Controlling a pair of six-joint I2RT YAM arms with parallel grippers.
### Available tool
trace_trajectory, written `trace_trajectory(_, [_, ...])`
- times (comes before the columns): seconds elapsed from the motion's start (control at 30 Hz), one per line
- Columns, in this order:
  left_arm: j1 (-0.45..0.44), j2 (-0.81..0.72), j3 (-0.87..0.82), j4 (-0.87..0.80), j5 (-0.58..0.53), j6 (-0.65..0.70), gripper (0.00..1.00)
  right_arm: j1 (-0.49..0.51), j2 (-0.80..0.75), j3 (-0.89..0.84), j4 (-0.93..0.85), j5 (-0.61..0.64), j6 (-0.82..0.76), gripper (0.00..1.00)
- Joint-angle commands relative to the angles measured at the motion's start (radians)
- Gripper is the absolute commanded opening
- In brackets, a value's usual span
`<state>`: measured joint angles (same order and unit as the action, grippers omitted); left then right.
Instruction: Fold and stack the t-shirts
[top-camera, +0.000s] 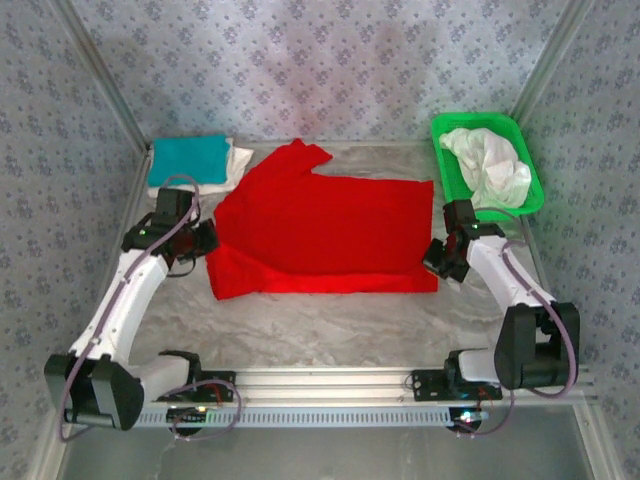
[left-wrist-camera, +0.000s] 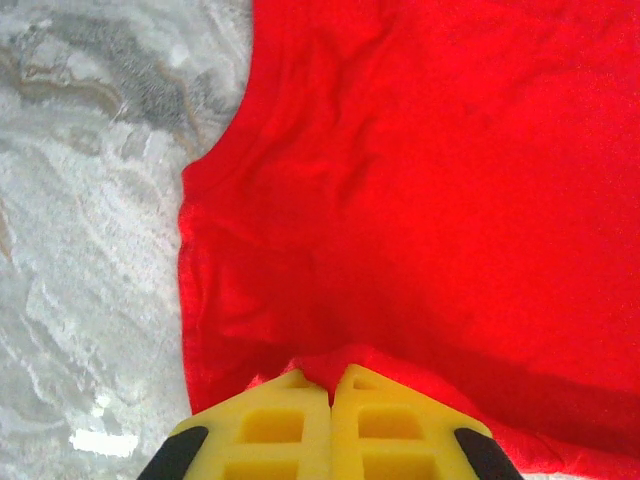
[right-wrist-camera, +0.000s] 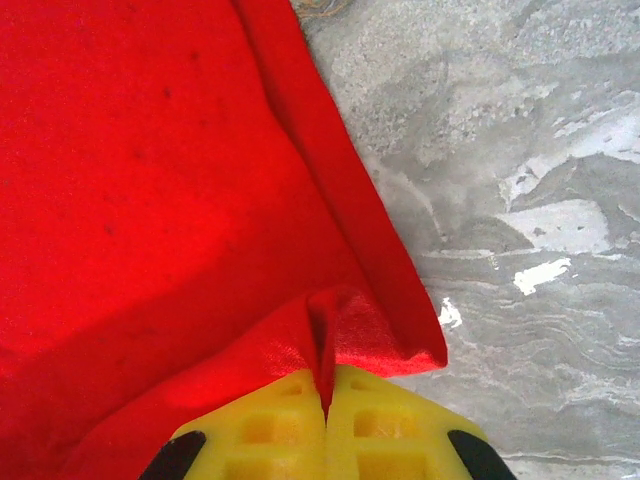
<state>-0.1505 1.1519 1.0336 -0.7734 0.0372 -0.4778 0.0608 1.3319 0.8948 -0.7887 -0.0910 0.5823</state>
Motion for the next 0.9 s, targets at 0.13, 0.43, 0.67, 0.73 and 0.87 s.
trace_trajectory(0.13, [0.005,0.093,0.104,0.060,0.002,0.112,0.00,-0.021,0.031,-0.003,0.037,-0.009,-0.016,0.00])
trace_trajectory(0.43, [0.005,0.255,0.206,0.067,0.015,0.176,0.00,-0.027,0.075,-0.007,0.079,-0.020,-0.021,0.00])
trace_trajectory(0.67, [-0.005,0.349,0.269,0.059,0.047,0.246,0.00,-0.033,0.088,-0.016,0.096,-0.013,-0.023,0.00])
trace_trajectory(0.73, [-0.006,0.369,0.297,0.046,0.057,0.273,0.00,-0.035,0.094,-0.015,0.104,-0.015,-0.024,0.00])
trace_trajectory(0.87, [-0.007,0.396,0.325,0.033,0.044,0.306,0.00,-0.035,0.107,-0.006,0.111,-0.010,-0.025,0.00])
